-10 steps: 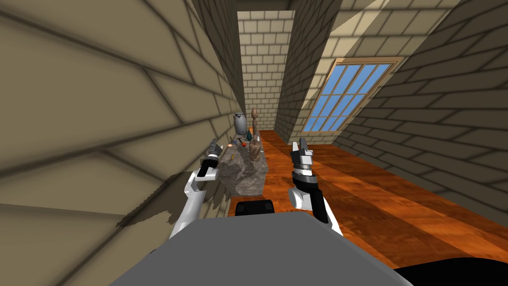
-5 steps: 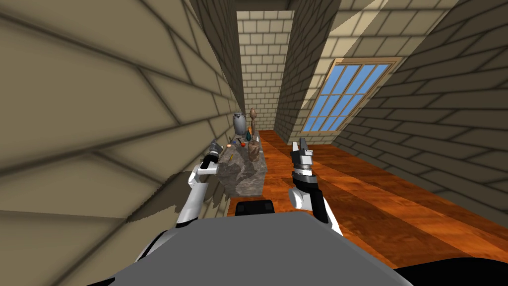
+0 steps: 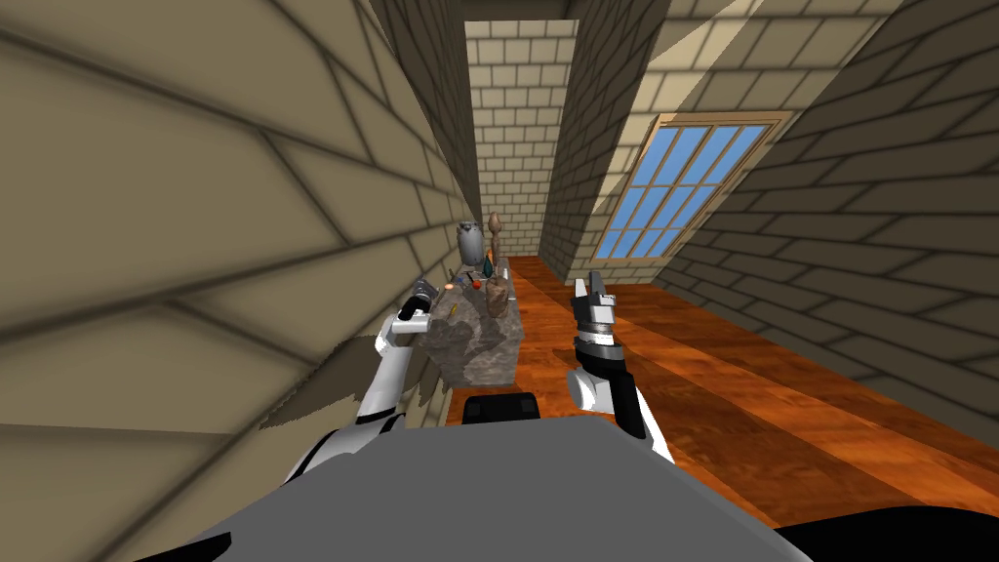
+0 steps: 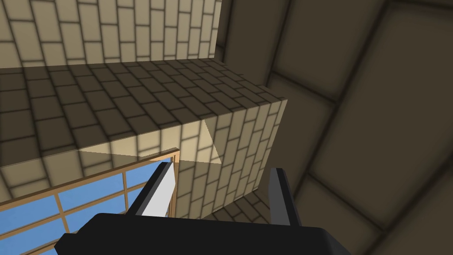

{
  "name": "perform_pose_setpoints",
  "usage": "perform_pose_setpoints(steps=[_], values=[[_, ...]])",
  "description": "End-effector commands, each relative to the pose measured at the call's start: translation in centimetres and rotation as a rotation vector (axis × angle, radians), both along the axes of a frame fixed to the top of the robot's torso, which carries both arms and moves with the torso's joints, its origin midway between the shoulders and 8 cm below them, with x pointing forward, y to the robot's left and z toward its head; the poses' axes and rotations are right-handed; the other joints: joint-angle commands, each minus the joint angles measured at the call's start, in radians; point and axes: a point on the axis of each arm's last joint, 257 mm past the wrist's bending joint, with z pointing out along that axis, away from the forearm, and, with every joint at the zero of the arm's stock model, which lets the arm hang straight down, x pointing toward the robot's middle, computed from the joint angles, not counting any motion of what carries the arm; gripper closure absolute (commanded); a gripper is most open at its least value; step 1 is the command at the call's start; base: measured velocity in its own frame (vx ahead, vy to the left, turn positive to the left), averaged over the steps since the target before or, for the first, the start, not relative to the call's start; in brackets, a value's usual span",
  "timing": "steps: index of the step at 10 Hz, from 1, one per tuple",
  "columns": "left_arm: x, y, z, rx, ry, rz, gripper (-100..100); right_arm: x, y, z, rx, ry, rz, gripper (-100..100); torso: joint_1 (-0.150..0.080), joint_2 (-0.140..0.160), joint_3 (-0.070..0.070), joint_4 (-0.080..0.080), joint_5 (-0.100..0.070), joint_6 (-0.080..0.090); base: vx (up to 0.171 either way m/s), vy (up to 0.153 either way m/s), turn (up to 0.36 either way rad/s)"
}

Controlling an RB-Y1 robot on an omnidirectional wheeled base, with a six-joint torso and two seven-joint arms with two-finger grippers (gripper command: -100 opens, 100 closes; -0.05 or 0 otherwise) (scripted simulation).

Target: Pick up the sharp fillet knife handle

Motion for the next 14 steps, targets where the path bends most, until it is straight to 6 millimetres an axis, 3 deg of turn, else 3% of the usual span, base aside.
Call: perform_pose_setpoints(steps=[1,4,5,6,8,11,12,13,14], values=[[1.0,1.0,-0.6,-0.059,0.034,0.03,-100,0.0,0.0,0.0,0.0,0.0,0.0,0,0.0,0.0,0.0,0.0,0.0,0.0,0.008,-0.02,0.019],[2.1,2.1,-3.0,-0.145,0.112,0.073,-100,0.0,0.0,0.0,0.0,0.0,0.0,0,-0.001,-0.001,0.0,0.0,0.0,0.0,0.018,-0.027,0.014],[2.7,2.7,-2.7,-0.185,0.12,0.095,-100,0.0,0.0,0.0,0.0,0.0,0.0,0,-0.001,-0.001,0.0,0.0,0.0,0.0,0.022,-0.028,0.029],[2.8,2.8,-4.2,-0.215,0.158,0.109,-100,0.0,0.0,0.0,0.0,0.0,0.0,0,-0.001,-0.001,-0.001,0.0,0.0,0.0,0.016,-0.025,0.013],[3.4,3.3,-4.7,-0.275,0.186,0.14,-100,0.0,0.0,0.0,0.0,0.0,0.0,0,0.0,0.0,0.0,0.0,0.0,0.0,0.008,-0.016,0.015],[3.4,3.9,-7.4,-0.357,0.27,0.196,-100,0.0,0.0,0.0,0.0,0.0,0.0,0,-0.001,0.0,0.0,0.0,0.0,0.0,0.016,-0.029,0.024],[4.0,4.0,-7.3,-0.402,0.281,0.216,-100,0.0,0.0,0.0,0.0,0.0,0.0,0,-0.001,-0.001,0.0,0.0,0.0,0.0,0.028,-0.037,0.048],[3.5,4.1,-8.7,-0.424,0.317,0.236,-100,0.0,0.0,0.0,0.0,0.0,0.0,0,-0.002,-0.001,-0.001,0.0,0.0,0.0,0.022,-0.033,0.021],[4.0,4.0,-8.3,-0.469,0.324,0.256,-100,0.0,0.0,0.0,0.0,0.0,0.0,0,-0.001,-0.001,-0.001,0.0,0.0,0.0,0.026,-0.044,0.037]])
